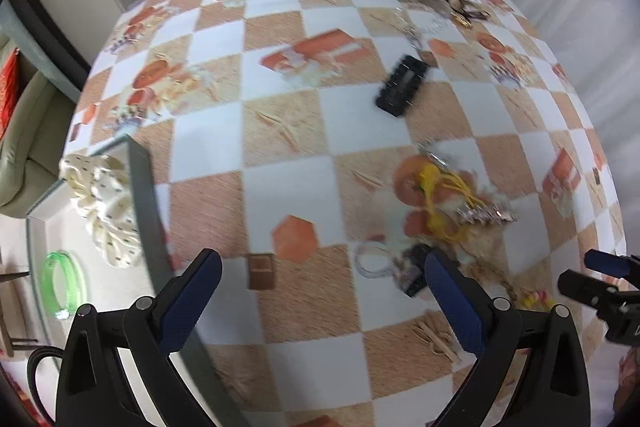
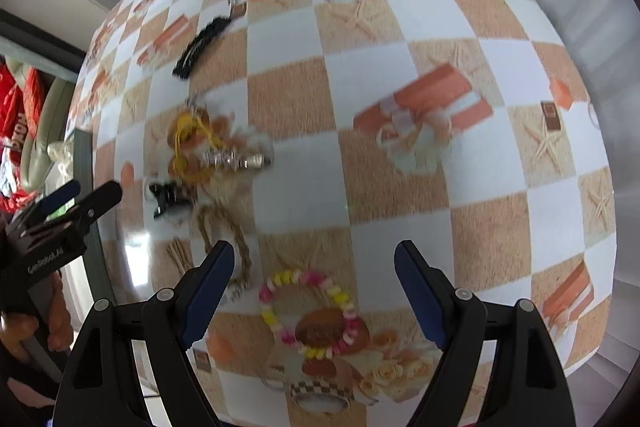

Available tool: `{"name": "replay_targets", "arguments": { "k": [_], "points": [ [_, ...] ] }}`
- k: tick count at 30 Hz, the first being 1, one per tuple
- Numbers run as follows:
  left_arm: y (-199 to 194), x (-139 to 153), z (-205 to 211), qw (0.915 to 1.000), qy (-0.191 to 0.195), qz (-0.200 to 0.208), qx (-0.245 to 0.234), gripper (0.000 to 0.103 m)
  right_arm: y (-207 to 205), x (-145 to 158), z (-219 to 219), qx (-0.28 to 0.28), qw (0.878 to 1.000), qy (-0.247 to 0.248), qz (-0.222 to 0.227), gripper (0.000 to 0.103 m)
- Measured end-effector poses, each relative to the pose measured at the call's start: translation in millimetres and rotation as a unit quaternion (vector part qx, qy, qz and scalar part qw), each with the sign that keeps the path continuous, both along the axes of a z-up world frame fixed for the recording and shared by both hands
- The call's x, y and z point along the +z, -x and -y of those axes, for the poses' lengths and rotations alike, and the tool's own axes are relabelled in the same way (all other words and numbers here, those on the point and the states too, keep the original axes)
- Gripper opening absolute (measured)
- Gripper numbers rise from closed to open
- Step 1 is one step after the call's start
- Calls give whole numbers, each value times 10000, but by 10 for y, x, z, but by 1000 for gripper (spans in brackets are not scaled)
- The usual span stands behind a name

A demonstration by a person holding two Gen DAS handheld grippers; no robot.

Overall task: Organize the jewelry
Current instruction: 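Move both open grippers back over the jewelry on the table, then grasp the black claw clip with the left gripper while the right gripper grasps the beaded bracelet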

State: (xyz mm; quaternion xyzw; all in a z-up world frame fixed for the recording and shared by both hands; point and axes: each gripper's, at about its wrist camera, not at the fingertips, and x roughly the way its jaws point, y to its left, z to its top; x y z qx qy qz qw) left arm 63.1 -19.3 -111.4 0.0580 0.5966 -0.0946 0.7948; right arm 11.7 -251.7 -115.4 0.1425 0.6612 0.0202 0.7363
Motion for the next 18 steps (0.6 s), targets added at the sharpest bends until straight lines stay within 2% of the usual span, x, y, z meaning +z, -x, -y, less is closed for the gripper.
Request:
{"name": "replay_targets", "arguments": {
  "k": [10, 11, 12, 18],
  "points": [
    [99, -165, 318, 9984, 24, -109, -555, 103, 278, -120, -40, 149, 9998, 54, -101, 85],
    [106, -189, 348, 9981, 16, -122, -607, 101, 305, -129, -35, 194, 9997, 78, -113, 85],
    [107, -212, 373, 9977, 0, -139, -657, 95, 338, -144, -38, 273, 9995, 113, -124, 85],
    [109, -359, 513, 9960, -93, -251, -854, 94, 434, -250, -132, 619, 9973, 379, -127, 85]
  ]
}}
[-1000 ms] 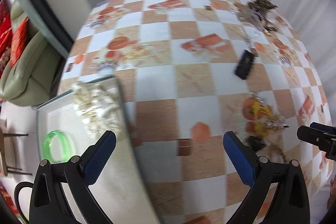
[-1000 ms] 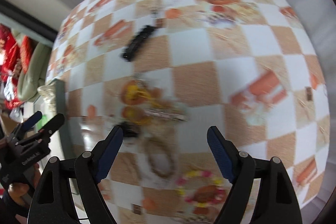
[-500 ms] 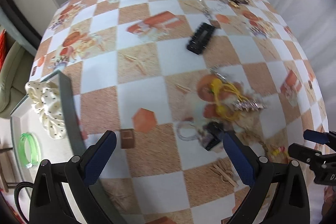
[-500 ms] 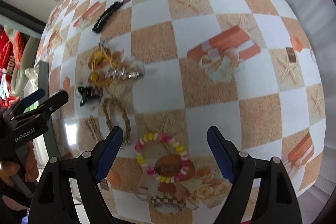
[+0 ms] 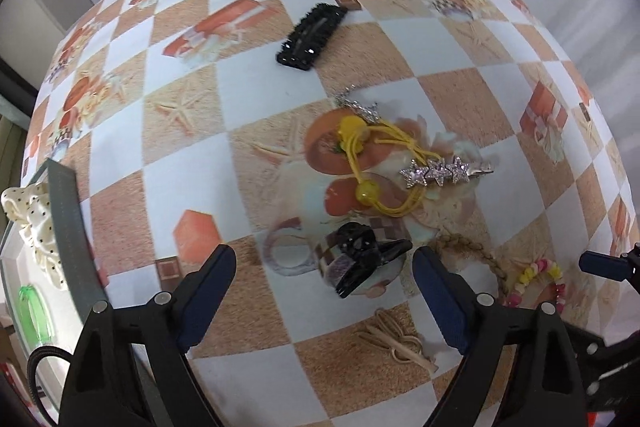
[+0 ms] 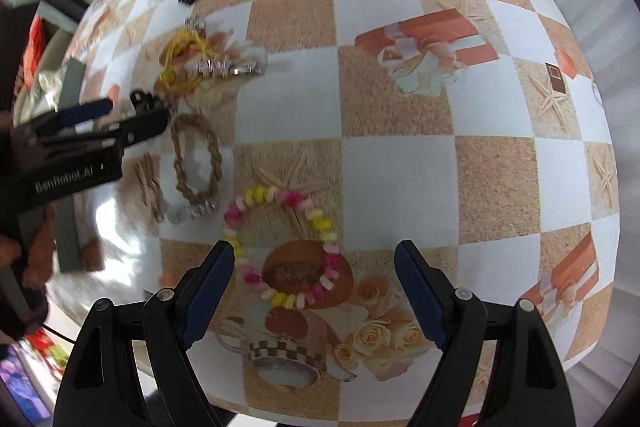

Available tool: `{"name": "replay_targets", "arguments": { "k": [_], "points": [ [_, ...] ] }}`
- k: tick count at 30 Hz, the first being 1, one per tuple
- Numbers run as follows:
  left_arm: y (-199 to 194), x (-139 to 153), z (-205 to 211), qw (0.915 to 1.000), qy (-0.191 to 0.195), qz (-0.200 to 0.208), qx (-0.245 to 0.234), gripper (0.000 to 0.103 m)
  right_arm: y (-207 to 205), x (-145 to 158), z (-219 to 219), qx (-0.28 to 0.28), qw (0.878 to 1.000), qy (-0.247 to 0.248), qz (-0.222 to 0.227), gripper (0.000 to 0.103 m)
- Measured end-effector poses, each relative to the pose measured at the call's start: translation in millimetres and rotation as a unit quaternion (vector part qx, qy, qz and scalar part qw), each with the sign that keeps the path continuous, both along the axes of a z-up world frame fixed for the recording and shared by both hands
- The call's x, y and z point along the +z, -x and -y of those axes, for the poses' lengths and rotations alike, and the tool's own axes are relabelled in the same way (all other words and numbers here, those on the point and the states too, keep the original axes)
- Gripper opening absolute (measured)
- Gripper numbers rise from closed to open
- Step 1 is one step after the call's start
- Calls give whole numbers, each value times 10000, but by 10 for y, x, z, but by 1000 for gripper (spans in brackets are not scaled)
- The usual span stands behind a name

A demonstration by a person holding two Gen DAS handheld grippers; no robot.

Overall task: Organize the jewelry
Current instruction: 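Grasp the black claw clip with the left gripper while the right gripper grasps the beaded bracelet, then carry the claw clip with the left gripper into the tray while the right gripper releases the bracelet there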

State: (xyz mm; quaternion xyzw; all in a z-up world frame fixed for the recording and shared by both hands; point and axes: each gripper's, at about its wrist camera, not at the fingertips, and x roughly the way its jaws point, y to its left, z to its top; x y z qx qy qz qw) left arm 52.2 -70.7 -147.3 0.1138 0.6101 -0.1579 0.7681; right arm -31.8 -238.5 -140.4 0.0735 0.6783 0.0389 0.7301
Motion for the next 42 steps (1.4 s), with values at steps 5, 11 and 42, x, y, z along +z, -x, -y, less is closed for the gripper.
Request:
{"name": "replay_targets", "arguments": {
  "k": [5, 11, 42],
  "points": [
    [-23, -40, 72, 10000, -15, 18, -21, 88, 10, -34, -34, 34, 9995, 276, 133, 84],
    [-10, -21, 132, 9999, 12, 83, -103, 78, 26, -55, -94, 244, 9960, 821, 255, 72],
    [275, 720, -448, 9946, 741, 371, 632, 43, -200, 704, 38, -447, 9959, -609, 487, 9]
  ]
}}
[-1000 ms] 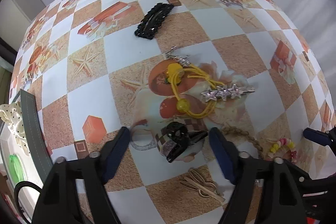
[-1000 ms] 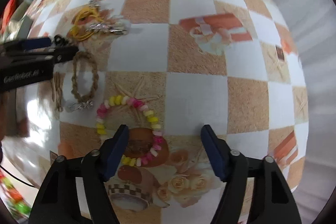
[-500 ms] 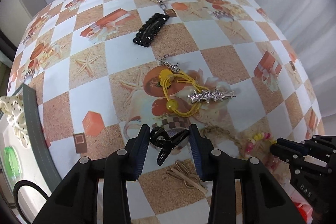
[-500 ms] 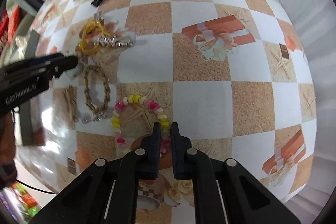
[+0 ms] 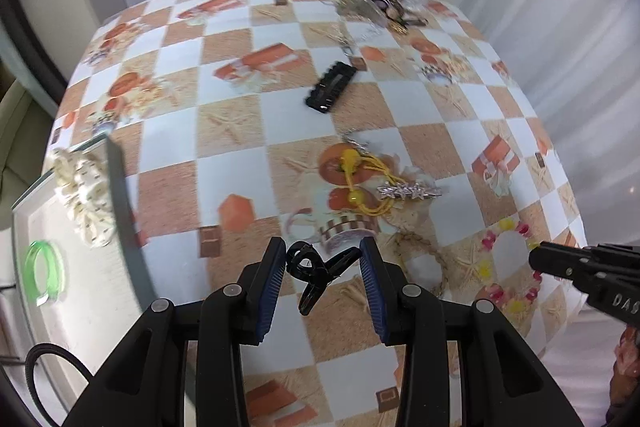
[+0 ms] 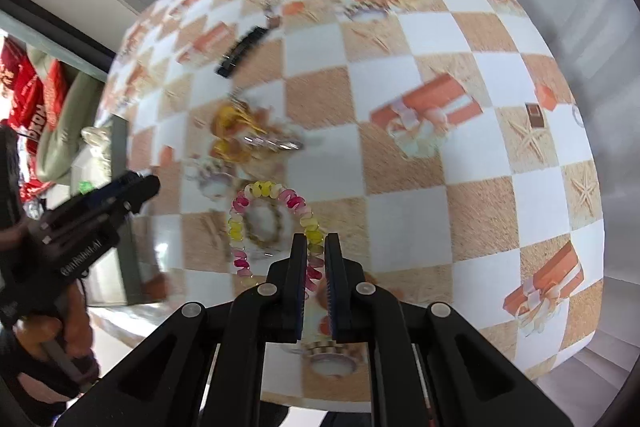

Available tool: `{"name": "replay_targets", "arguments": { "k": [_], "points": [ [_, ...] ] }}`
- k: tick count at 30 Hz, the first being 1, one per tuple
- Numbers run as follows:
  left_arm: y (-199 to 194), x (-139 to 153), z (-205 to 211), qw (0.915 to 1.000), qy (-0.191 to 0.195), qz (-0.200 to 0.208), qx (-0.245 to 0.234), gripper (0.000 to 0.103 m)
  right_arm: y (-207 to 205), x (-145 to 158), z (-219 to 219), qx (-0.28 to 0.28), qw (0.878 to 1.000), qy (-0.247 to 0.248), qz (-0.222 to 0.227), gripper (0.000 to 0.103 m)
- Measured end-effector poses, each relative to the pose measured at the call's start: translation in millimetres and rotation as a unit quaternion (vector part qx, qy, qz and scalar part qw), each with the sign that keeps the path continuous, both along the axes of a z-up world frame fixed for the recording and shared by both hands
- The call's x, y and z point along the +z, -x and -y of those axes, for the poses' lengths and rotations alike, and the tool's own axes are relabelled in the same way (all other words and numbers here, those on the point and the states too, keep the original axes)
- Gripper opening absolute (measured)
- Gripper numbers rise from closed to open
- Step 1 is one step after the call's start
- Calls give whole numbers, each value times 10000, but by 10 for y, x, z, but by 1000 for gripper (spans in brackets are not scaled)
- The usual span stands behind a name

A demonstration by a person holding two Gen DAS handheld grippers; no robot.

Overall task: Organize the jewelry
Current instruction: 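Carry the claw clip with the left gripper into the tray while the right gripper releases the bracelet there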

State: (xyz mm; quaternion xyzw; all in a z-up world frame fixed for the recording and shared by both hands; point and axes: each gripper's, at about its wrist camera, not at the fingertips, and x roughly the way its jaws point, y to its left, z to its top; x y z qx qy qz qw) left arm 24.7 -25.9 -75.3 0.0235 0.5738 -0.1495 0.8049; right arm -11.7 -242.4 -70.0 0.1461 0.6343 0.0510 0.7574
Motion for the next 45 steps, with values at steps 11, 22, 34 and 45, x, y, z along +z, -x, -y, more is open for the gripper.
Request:
{"name": "replay_targets", "arguments": {
  "k": [11, 22, 34, 45],
  "points": [
    [132, 250, -809, 9956, -17, 174, 925, 43, -231, 491, -698, 634, 9968, -375, 312, 9],
    [287, 240, -1820, 9799, -181, 217, 1974, 43, -590, 864, -1737, 1609, 9820, -770, 626, 9],
    [404, -29, -2480, 9619, -239, 132, 2720, 43, -1030, 761, -3031, 2713, 9556, -797, 832, 9],
    [292, -436, -2645, 9546, -437, 40, 2946, 43, -1333, -111, -3768, 2934, 9537, -452, 476, 9]
  ]
}}
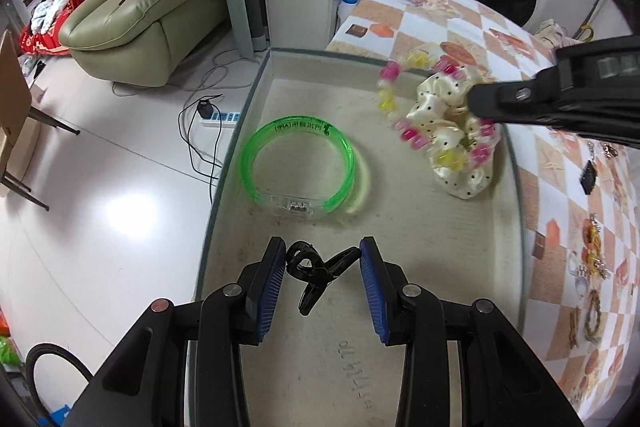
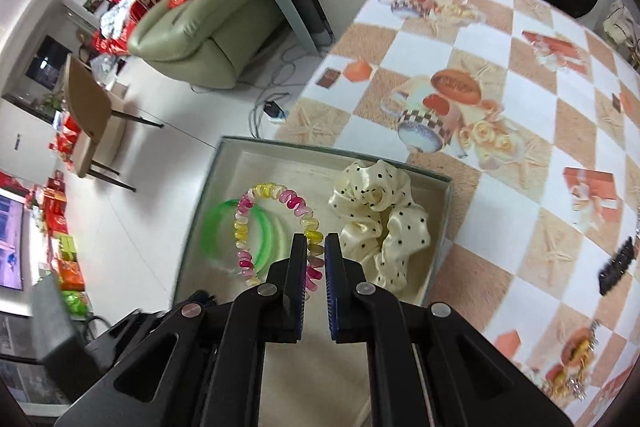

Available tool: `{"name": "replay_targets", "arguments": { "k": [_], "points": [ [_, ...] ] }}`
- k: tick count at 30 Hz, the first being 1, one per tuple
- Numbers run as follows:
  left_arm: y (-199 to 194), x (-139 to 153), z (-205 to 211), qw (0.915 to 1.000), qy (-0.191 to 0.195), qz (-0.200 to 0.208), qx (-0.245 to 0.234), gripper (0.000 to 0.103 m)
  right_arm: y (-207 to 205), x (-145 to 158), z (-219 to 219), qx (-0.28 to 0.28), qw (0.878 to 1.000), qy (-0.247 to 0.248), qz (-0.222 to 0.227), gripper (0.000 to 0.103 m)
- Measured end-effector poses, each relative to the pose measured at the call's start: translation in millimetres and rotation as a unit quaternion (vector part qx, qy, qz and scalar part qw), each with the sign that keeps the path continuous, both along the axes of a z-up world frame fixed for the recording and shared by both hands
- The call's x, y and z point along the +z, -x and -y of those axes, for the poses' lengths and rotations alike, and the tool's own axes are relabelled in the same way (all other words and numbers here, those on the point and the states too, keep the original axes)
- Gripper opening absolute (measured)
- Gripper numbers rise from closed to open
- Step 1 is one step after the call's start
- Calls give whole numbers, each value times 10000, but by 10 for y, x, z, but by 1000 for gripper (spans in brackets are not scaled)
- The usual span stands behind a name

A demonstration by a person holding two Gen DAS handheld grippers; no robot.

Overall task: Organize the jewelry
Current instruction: 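Carry the claw clip with the left gripper into the tray while the right gripper releases the bracelet there, then move both open grippers back to the table toward the remaining hair clips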

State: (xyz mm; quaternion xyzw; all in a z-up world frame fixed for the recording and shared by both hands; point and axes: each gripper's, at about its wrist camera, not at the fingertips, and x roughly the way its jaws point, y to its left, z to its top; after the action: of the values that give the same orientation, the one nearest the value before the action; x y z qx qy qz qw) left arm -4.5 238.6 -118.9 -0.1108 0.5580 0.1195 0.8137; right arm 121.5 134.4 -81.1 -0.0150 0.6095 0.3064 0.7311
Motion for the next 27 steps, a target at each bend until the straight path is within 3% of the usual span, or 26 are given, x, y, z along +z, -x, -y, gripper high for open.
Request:
{"name": "replay_targets", "arguments": {
  "k": [6, 13, 14, 17, 19, 21, 23, 27],
  "points": [
    [-37, -167, 8, 9997, -113, -194, 7, 43, -33, -343, -112, 39, 9997, 191, -147, 9],
    [-25, -206, 47, 9993, -301, -237, -11, 46, -31, -536, -145, 79, 9992, 248, -298, 10],
    [-28, -205, 48, 9992, -327, -248, -15, 49, -38, -545, -137, 68, 9992, 252, -295, 10],
    [-18, -183, 54, 9989, -420, -221, 13, 77, -52, -559, -140, 99, 9991, 250, -334, 10],
    [-17, -156, 77, 9986, -500, -184, -11, 77, -64, -561, -129, 102, 9990, 194, -397, 16],
    [-32, -149, 100, 9984, -506, -225, -62, 77, -79, -541, -93, 62, 9989, 56, -467, 36],
    [-46, -145, 125, 9981, -537, -269, -95, 77, -84, -494, -62, -5, 9990, -38, -454, 46],
    [-63, -117, 166, 9981, -535, -294, -120, 77, -50, -334, 30, -88, 9980, -367, -500, 47]
  ]
}}
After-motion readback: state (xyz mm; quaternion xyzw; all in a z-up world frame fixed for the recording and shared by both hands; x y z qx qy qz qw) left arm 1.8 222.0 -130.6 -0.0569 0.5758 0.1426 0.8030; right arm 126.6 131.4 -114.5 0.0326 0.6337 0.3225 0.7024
